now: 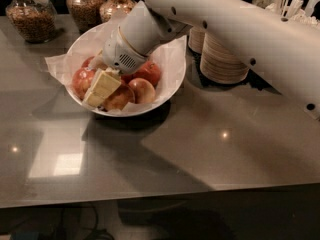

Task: Pick apple from white bowl

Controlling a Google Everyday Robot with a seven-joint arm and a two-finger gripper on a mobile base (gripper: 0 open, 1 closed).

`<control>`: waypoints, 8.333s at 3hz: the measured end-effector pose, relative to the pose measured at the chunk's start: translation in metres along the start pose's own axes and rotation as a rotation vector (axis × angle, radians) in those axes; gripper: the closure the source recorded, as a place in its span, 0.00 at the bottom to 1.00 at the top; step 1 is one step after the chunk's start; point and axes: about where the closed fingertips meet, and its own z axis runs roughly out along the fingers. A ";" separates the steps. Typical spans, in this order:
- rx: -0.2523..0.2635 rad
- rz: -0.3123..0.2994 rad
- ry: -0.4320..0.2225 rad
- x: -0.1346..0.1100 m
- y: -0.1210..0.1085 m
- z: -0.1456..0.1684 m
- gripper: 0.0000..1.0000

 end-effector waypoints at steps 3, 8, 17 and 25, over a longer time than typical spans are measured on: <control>0.000 0.000 0.000 0.000 0.000 0.000 0.95; 0.046 -0.035 -0.318 -0.018 -0.015 -0.073 1.00; 0.125 0.021 -0.382 0.016 -0.050 -0.098 0.24; 0.080 0.108 -0.333 0.053 -0.064 -0.051 0.80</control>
Offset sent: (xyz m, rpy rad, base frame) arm 0.0000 0.0000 0.0000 0.0000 0.0000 0.0000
